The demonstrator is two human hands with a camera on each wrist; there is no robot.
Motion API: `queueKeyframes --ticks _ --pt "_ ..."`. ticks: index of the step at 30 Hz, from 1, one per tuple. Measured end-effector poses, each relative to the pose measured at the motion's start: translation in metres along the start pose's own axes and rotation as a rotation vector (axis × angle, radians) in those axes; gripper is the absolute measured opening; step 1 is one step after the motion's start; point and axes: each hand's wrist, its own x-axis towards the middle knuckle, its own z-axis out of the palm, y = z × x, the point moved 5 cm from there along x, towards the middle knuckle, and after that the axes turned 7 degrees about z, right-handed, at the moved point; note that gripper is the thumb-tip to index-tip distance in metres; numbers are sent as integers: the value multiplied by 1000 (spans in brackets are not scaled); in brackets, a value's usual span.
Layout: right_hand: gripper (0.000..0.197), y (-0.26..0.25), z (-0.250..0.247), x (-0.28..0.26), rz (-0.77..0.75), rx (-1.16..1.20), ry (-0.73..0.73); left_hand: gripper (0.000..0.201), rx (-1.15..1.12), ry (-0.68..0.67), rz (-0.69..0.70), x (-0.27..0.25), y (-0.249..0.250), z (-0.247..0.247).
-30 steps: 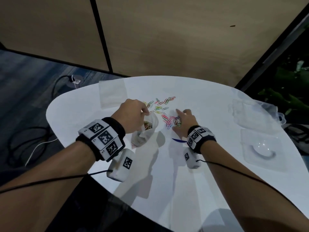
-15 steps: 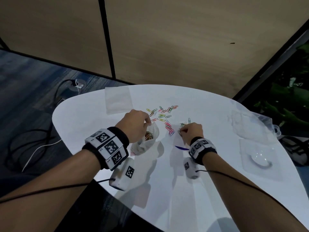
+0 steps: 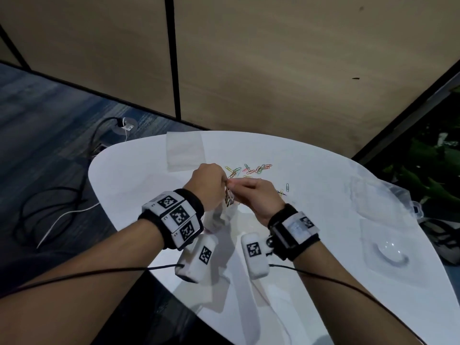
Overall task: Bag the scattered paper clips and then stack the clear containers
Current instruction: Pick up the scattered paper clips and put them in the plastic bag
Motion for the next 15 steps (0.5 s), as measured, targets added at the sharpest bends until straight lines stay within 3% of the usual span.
queueKeyframes --ticks 3,5,7,10,13,15 --pt "7 -5 9 -1 -200 -478 119 22 -26 15 -23 2 -6 -3" --pt "14 -14 19 -4 -297 -763 90 22 -33 25 -19 4 -9 -4" --pt "17 -24 23 -5 -316 -797 -6 24 -30 36 -8 4 -12 -6" --pt "16 -41 3 14 -262 -547 -61 25 -37 67 -23 7 -23 -11" --pt "17 -40 -47 57 -226 -532 139 25 -53 90 -45 9 -33 -18" --pt "29 -27 -84 94 -72 -886 321 24 -40 92 -47 10 -37 -22"
